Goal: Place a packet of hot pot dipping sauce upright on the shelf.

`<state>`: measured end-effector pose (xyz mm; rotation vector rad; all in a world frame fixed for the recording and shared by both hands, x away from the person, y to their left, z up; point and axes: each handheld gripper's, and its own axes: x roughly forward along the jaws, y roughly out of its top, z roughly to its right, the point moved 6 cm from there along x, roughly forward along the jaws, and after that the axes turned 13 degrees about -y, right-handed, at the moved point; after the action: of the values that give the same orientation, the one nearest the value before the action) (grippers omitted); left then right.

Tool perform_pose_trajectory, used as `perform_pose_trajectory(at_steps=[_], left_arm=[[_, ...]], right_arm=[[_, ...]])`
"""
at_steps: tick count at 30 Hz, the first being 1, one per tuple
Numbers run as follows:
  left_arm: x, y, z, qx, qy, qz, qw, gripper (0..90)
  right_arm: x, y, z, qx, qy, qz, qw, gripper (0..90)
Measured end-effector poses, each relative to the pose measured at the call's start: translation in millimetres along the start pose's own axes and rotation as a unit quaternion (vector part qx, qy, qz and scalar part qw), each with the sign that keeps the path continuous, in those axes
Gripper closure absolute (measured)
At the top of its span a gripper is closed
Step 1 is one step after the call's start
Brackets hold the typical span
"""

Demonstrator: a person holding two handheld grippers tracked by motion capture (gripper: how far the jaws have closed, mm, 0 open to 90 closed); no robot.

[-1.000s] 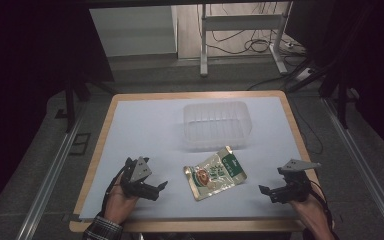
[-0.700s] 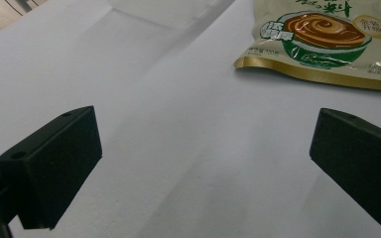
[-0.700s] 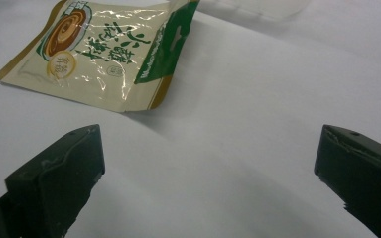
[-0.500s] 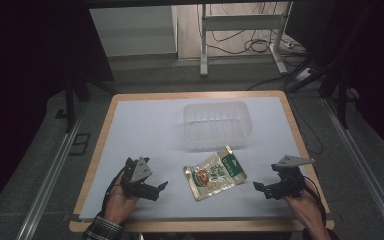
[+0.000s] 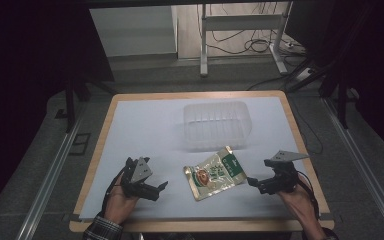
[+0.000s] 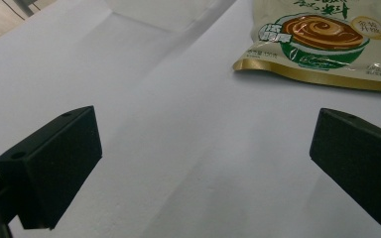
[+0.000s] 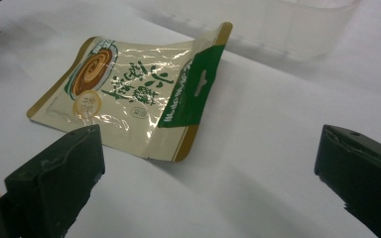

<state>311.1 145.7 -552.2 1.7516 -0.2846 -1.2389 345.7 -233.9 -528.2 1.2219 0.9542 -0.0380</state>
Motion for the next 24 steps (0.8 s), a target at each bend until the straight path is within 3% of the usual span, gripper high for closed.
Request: perform_pose_trajectory(at_steps=[24], left_arm=[[0.6,-0.3,0.5,0.007,0.005,-0.005,0.9999,0.0]], right_arm=[[31.5,12.1,-14.3,0.004,-0.008,-0.041,0.9991,2.4]])
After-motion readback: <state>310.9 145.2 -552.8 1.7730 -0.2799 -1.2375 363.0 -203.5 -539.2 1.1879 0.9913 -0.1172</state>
